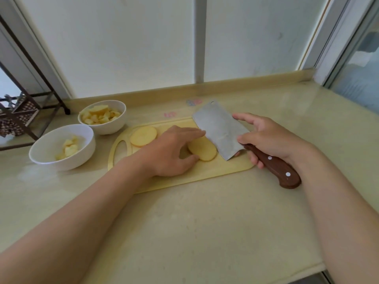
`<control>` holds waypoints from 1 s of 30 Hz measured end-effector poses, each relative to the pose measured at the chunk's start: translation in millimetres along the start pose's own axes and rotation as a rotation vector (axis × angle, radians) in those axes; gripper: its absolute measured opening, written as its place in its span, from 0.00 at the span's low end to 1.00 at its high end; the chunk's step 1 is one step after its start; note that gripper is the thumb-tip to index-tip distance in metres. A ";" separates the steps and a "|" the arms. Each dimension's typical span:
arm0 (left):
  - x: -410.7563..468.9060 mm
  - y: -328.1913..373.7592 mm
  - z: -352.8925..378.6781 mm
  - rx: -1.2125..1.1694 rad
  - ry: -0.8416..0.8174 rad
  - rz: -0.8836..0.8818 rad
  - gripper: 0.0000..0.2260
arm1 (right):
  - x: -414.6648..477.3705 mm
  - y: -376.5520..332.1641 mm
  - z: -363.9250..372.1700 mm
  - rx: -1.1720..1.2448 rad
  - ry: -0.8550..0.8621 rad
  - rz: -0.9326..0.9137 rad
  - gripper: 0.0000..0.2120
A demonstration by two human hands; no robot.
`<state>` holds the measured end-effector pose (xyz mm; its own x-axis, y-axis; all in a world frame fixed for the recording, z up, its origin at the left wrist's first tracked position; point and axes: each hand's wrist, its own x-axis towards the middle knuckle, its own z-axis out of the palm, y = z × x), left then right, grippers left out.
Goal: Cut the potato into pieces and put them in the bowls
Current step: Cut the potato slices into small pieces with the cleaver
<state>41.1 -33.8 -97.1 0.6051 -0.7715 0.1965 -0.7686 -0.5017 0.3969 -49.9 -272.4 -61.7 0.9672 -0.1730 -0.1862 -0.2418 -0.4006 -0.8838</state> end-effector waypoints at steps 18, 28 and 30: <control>7.3 29.5 -6.4 0.075 -0.070 -0.210 0.18 | -1.7 2.7 -8.3 -0.027 0.050 -0.005 0.32; 3.4 59.3 -4.6 0.245 -0.072 -0.380 0.22 | -6.0 0.7 -9.8 -0.054 0.020 -0.010 0.32; 2.8 51.9 -19.4 0.166 -0.153 -0.399 0.28 | -6.8 0.1 -9.5 -0.063 0.015 -0.008 0.33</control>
<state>6.9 -54.5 -58.5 0.8323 -0.5482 -0.0822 -0.5124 -0.8174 0.2632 -57.3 -279.8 -56.5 0.9679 -0.1829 -0.1725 -0.2391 -0.4582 -0.8561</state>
